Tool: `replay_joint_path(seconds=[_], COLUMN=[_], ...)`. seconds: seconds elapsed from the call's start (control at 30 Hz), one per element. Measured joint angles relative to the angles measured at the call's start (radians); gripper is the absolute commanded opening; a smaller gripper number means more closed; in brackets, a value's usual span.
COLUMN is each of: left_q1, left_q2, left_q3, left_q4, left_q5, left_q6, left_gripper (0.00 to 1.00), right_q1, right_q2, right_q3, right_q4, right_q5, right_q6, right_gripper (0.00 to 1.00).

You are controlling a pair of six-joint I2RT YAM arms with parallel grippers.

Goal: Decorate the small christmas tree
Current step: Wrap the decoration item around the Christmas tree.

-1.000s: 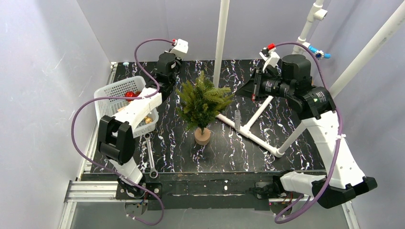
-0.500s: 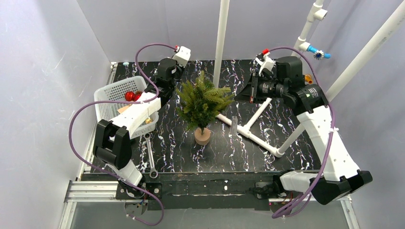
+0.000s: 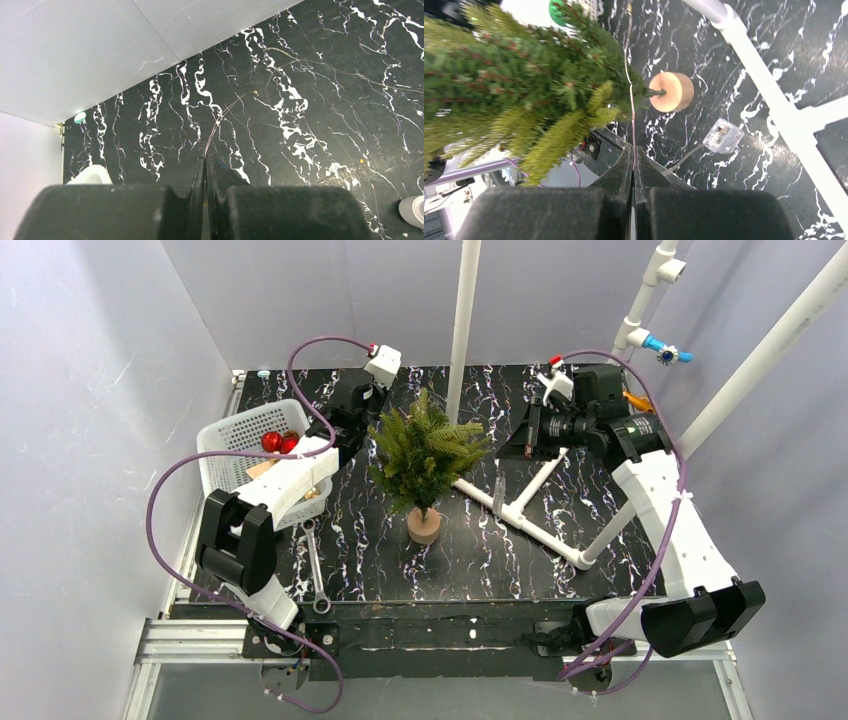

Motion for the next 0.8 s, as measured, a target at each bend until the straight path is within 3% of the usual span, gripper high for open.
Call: replay_joint_path(seconds=[0.23,0.8], left_q1=[-0.001,-0.005], left_q2=[0.000,0.002], left_q3=[-0.026,-0.082], left_q4=[-0.012,-0.011], left_q5=[-0.001,-0.008], left_q6=[-0.037,-0.032], left_gripper=[0.00,0.00], right_q1=[-0.009,-0.007], right_q2=[0.002,-0.031], right_q3=[-0.113,-0.200], right_q4=[0.015,0.055], right_q5=[-0.040,-0.094], right_q6=[0.019,0.069], right_gripper=[0.01,0.01])
